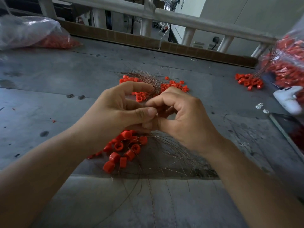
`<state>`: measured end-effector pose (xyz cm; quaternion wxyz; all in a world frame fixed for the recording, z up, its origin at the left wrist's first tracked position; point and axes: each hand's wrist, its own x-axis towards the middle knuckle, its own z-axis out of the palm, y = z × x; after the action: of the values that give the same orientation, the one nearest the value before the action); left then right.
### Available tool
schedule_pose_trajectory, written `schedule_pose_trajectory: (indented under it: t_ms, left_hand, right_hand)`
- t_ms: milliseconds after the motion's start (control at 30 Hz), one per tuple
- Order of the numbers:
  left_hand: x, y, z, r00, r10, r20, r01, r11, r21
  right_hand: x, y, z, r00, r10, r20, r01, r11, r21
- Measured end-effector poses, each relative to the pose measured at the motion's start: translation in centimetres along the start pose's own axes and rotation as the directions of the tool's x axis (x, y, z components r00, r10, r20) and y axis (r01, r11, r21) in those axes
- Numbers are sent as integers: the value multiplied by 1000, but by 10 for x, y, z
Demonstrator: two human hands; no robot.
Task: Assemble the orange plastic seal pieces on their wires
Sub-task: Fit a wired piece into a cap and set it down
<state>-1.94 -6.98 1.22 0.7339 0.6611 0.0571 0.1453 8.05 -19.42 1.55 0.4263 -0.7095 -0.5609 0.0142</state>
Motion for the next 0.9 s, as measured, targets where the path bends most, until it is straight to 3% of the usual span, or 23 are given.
schedule_pose_trajectory:
  t_ms: [300, 567, 900]
  left_hand:
    - [3, 5, -10, 998, 26, -49, -33, 989, -142]
    - [3, 8, -14, 996, 54, -67, -66, 976, -210]
    - [5, 6, -20, 988, 53, -146, -65, 995, -76]
  right_hand:
    - [2, 2, -5, 987, 136, 81, -147, 979, 143]
    - [1, 8, -7, 989, 134, 58, -139, 986, 90]
    - [4, 5, -14, 992, 116, -55, -109, 989, 103]
